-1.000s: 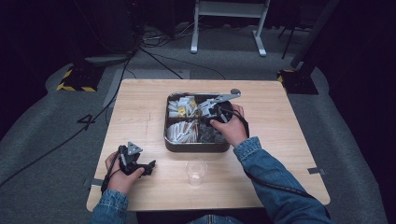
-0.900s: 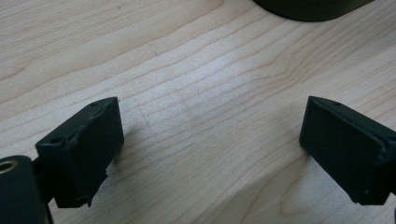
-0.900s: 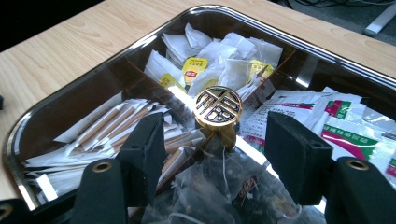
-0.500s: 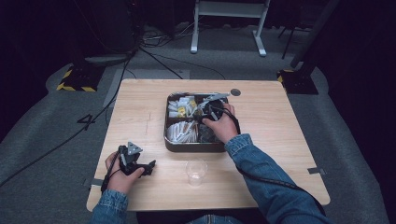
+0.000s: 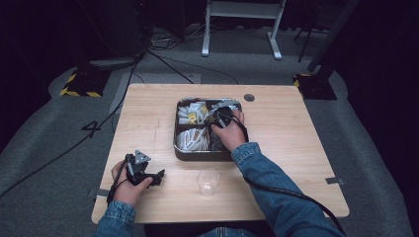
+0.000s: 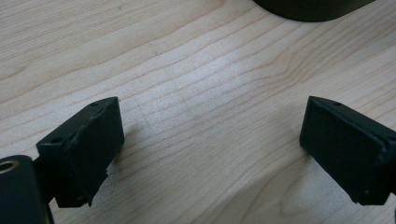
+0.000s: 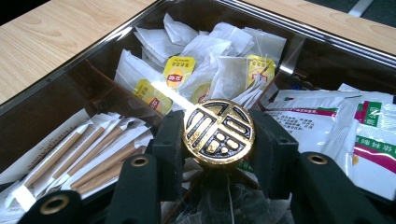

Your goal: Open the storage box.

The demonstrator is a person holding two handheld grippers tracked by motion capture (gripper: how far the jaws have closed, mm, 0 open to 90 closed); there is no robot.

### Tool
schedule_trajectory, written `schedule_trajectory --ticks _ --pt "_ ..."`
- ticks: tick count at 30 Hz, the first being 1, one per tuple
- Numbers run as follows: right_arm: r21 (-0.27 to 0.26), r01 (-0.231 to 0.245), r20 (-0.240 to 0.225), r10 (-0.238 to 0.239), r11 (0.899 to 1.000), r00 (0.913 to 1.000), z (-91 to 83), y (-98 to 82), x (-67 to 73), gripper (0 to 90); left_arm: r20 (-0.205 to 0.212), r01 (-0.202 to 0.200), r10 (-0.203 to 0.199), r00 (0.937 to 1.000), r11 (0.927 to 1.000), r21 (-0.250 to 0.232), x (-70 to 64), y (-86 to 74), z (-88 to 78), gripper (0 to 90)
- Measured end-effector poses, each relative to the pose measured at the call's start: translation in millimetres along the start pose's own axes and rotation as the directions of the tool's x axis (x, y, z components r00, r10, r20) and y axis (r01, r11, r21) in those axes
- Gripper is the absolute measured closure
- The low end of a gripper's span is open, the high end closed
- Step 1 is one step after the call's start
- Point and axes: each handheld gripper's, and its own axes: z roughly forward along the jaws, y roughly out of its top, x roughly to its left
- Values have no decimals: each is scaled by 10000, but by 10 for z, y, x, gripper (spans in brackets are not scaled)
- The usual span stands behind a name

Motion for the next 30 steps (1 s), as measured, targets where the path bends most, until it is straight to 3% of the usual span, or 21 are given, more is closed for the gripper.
schedule_trajectory --ticks 13,19,30 --pt "-111 -418 258 420 9991 9988 -10 -2 27 590 11 2 -2 10000 10000 10 1 1 -1 68" --pt "-124 -390 182 393 9992 9991 -41 26 22 590 13 4 -4 10000 10000 12 1 1 -1 68" --pt "-813 -148 -17 147 9966 9999 -345 230 -5 590 6 -8 8 10000 10000 30 1 1 -2 68"
